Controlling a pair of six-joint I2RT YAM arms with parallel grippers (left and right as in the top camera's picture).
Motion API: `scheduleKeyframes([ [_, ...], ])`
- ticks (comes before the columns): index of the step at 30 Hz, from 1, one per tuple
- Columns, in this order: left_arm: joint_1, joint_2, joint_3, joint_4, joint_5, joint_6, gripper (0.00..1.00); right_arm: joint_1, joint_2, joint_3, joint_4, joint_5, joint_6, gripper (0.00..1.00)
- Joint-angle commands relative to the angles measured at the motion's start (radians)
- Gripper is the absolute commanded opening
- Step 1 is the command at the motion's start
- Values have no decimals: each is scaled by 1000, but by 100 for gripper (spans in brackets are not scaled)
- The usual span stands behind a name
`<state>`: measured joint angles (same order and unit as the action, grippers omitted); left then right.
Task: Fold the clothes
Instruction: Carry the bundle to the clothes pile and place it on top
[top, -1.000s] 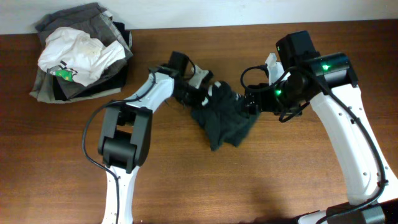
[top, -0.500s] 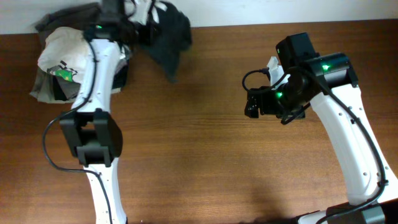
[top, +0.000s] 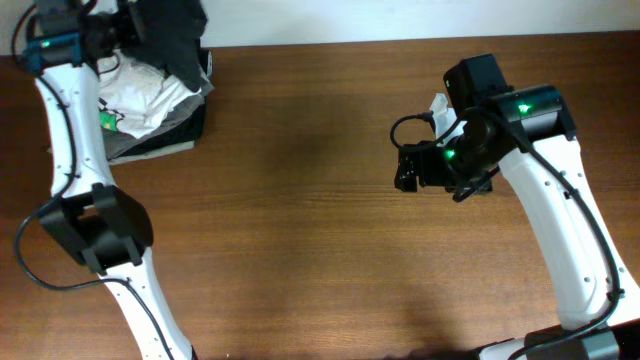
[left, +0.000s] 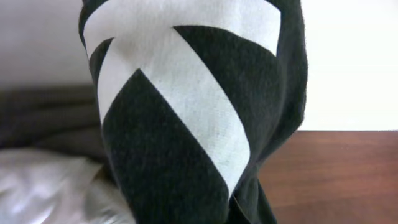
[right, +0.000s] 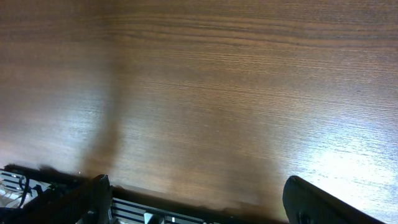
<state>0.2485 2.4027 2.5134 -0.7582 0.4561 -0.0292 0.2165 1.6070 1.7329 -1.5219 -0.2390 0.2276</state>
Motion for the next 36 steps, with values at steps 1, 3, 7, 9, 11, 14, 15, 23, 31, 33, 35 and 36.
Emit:
scheduleKeyframes([
  [1,38,122,7,5,-1,-108,3,-1,-26,8,-4,15,4,92],
  [3,55,180,7,17,-37,-147,3,-1,-26,8,-6,16,13,92],
  [7,98,257,7,16,-258,-244,3,-1,-26,8,-23,16,13,91],
  [9,122,266,7,12,-270,-243,21,-1,-26,8,-30,16,13,91],
  [11,145,262,8,8,-262,-243,43,-1,-26,8,-28,16,13,91],
  [14,164,250,9,-10,-261,-243,45,-1,-26,8,-27,15,13,91],
  [15,167,240,11,-19,-260,-243,52,-1,-26,8,-29,15,13,91],
  [23,158,51,40,-29,-258,-243,67,-1,-26,8,-31,15,13,91],
  [31,85,-10,39,-10,-279,-236,7,-1,-26,8,-27,15,13,91],
  [33,69,11,39,-5,-282,-216,4,-1,-26,8,-28,15,13,92],
  [35,55,43,39,8,-282,-211,4,-1,-26,8,-28,15,13,92],
  [36,50,58,39,18,-282,-203,3,-1,-26,8,-28,15,13,92],
])
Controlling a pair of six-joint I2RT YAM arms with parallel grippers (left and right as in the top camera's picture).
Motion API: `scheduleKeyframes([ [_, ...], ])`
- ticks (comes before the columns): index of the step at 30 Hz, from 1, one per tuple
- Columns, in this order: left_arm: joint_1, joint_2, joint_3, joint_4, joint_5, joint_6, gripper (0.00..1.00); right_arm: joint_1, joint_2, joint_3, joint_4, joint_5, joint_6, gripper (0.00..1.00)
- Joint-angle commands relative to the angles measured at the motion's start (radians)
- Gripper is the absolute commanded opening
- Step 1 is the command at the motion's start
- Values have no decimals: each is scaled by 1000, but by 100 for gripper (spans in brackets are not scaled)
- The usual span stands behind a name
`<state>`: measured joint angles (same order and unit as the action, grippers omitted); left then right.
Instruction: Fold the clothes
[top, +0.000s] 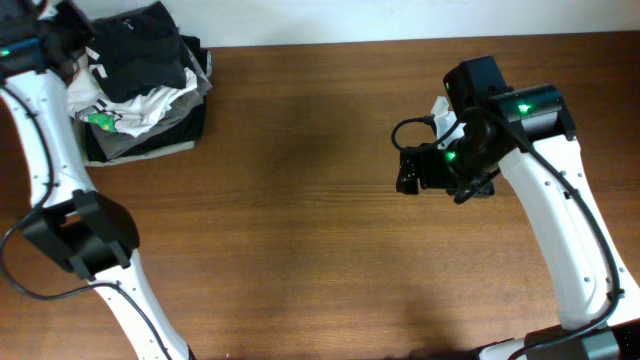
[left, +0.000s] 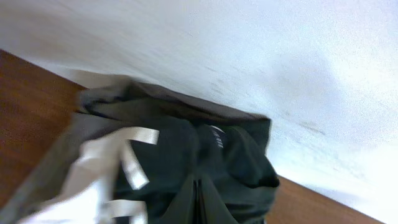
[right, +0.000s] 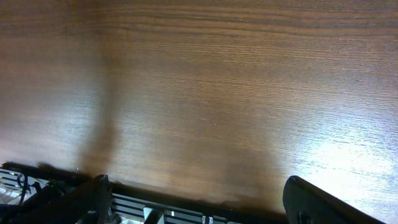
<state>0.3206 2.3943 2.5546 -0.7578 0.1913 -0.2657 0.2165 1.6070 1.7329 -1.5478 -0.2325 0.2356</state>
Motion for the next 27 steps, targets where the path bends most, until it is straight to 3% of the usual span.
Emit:
scheduleKeyframes([
  [1,-26,85,-2,33,-26,35,1,-1,-26,8,-2,9,5,91],
  [10,-35,271,-2,-30,-80,36,1,-1,-26,8,-4,9,5,91],
  [20,-80,135,100,-10,-80,66,1,-1,-26,8,16,9,5,91],
  [27,-144,163,92,-80,-80,141,1,-1,-26,8,18,9,5,92],
])
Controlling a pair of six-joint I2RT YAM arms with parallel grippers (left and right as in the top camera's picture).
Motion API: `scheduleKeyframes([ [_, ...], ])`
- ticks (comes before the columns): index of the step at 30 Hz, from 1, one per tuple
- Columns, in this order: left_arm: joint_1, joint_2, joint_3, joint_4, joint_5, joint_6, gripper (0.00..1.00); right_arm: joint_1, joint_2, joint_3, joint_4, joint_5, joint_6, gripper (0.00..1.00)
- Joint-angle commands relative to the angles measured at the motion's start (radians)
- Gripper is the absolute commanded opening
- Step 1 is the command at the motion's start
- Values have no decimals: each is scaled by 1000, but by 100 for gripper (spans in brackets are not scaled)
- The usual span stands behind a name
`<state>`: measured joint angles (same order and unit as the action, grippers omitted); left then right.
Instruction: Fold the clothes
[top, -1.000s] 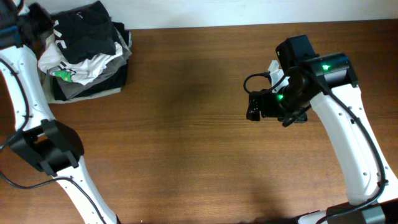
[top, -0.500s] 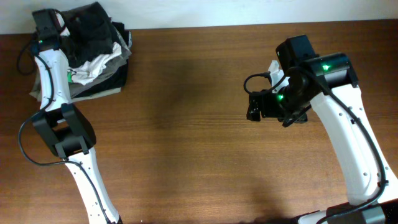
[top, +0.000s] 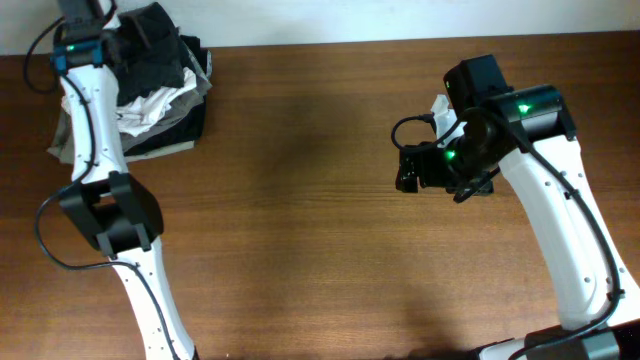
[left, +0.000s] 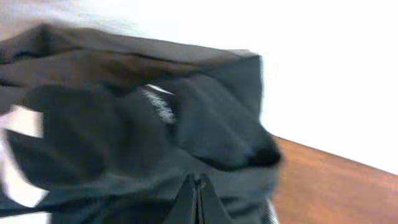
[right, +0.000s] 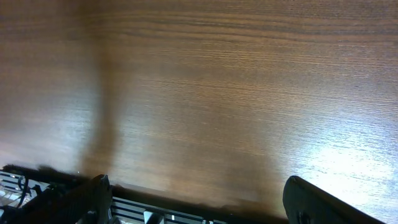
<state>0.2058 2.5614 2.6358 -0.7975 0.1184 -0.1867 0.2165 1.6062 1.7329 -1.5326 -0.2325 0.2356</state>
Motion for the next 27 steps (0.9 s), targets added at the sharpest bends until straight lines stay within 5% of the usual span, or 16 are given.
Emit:
scheduleKeyframes([
  [1,-38,18,11,-57,-9,62,1,-1,-25,8,3,9,5,92],
  [11,-51,86,16,-150,-9,71,7,-1,-25,8,11,9,5,91],
  [21,-79,-234,23,-472,71,85,17,-1,-61,51,45,54,18,90],
  [27,-100,-500,23,-664,204,141,52,-1,-256,92,-41,111,21,91],
])
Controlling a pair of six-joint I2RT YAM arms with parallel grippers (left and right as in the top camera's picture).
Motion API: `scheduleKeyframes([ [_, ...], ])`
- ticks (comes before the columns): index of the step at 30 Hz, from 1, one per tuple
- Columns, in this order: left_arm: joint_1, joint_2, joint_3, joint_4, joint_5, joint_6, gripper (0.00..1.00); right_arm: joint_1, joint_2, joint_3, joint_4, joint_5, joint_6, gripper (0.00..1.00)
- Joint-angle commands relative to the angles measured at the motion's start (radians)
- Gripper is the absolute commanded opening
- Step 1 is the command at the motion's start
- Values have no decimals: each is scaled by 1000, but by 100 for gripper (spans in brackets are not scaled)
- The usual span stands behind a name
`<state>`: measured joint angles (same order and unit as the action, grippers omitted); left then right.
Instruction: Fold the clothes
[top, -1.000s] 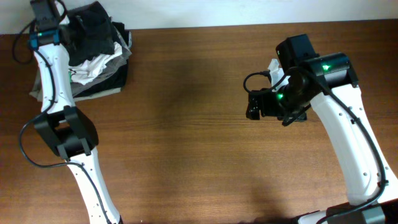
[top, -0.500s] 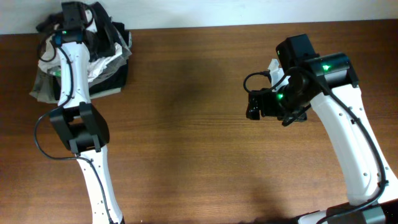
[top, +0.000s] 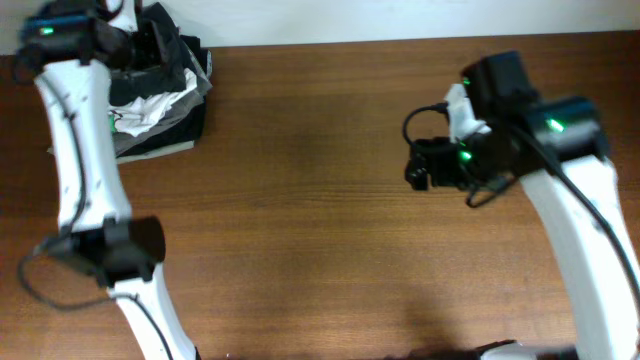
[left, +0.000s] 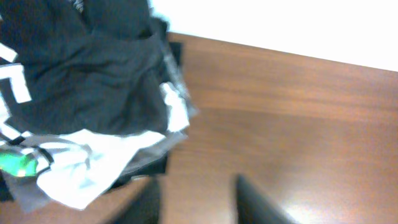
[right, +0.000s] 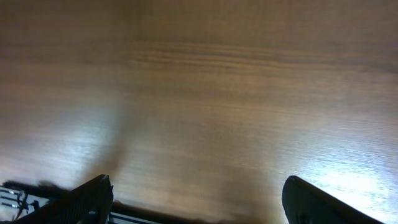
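The clothes lie heaped at the table's far left corner: a black garment (top: 160, 48) (left: 87, 68) on top and a white one (top: 150, 105) (left: 106, 162) under it. My left gripper (top: 128, 48) (left: 199, 205) is at the heap's right side, blurred and open, with bare table between its fingers. At mid right, my right gripper (top: 418, 172) (right: 205, 205) hangs wide open over bare wood, holding nothing.
The heap sits in a dark low bin (top: 178, 138) at the back left corner. The brown wooden table (top: 300, 220) stretches between the two arms. A white wall (left: 280, 25) runs behind the table's far edge.
My left gripper was shut with its tips at the black garment; now it is open and faces the heap's right side and the table. My right arm has shifted slightly to the right.
At first my left gripper was among a black, white-striped garment raised above the bin. Then the garment lay on the heap with the fingers shut against black cloth, and again a moment later. Now the gripper is open and empty. My right gripper stayed open throughout.
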<state>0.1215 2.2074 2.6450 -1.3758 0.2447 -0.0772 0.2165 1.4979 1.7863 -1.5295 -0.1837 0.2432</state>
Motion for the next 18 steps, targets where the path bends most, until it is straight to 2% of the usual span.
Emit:
scheduleKeyframes([
  [1,-33,-184,13,-135,82,54,56,-1,-185,35,-55,74,21,91],
  [5,-147,-266,13,-311,81,113,58,-1,-395,-27,-51,88,27,91],
  [12,-428,-310,-10,-312,-10,92,59,-1,-794,-255,39,92,47,92],
  [14,-501,-328,-18,-312,-97,60,64,-1,-931,-365,80,102,68,95],
  [16,-563,-376,-58,-312,-196,14,65,-1,-1025,-452,115,133,108,98],
  [18,-604,-447,-127,-312,-224,10,67,-1,-1094,-523,152,154,133,98],
])
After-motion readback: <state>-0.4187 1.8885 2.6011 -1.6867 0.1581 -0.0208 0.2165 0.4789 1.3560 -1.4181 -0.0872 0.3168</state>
